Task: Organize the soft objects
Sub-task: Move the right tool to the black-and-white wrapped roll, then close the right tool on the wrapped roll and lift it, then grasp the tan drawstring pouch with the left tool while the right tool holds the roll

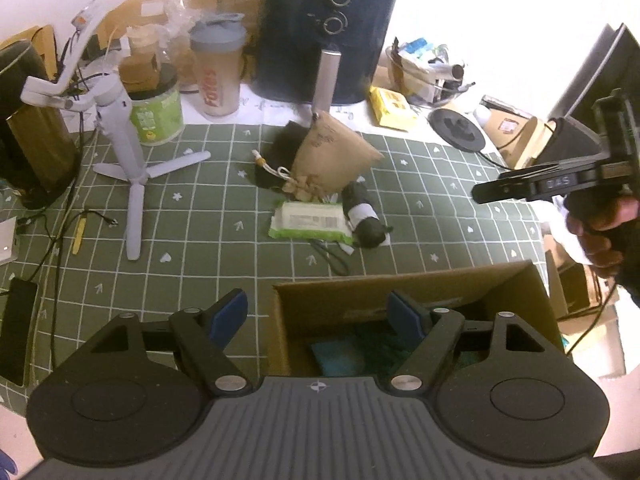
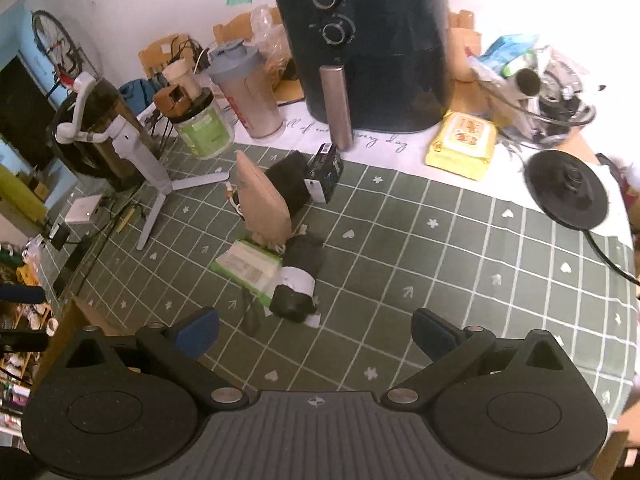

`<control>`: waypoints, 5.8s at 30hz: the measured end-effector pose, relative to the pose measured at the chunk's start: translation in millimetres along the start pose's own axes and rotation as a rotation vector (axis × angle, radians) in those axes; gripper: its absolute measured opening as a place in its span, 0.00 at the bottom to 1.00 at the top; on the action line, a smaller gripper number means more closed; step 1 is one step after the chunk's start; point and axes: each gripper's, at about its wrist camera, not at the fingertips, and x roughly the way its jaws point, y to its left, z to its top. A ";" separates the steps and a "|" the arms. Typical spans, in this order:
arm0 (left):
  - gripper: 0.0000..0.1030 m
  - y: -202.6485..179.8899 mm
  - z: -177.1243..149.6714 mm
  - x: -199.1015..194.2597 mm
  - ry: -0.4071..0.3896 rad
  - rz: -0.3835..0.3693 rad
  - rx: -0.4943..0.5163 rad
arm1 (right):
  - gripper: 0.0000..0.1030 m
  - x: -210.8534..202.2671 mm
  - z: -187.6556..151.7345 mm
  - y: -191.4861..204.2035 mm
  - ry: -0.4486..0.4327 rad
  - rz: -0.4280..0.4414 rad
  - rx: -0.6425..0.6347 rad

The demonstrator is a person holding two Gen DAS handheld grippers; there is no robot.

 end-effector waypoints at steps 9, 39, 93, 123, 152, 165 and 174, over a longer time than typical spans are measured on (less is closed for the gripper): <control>0.74 18.4 -10.1 2.0 0.021 0.012 -0.052 | 0.88 49.7 12.4 -10.5 0.057 0.079 -0.031; 0.74 50.6 -28.7 0.0 0.043 0.040 -0.156 | 0.46 190.4 34.0 -6.5 0.300 0.126 0.043; 0.74 23.4 78.8 41.9 -0.055 0.010 -0.007 | 0.44 58.3 -9.7 -14.6 0.151 -0.188 0.079; 0.74 -4.1 164.4 169.1 0.140 0.014 -0.276 | 0.44 -43.8 -74.4 2.4 -0.035 -0.187 0.295; 0.03 7.8 138.9 116.0 0.068 -0.219 -0.252 | 0.44 -103.4 -82.2 10.1 -0.162 -0.135 0.295; 0.03 1.3 97.2 27.8 -0.036 -0.386 -0.096 | 0.44 -115.6 -73.6 41.2 -0.177 -0.072 0.175; 0.03 -8.0 49.2 -21.6 -0.079 -0.404 0.004 | 0.44 -105.5 -78.2 58.1 -0.150 0.010 0.142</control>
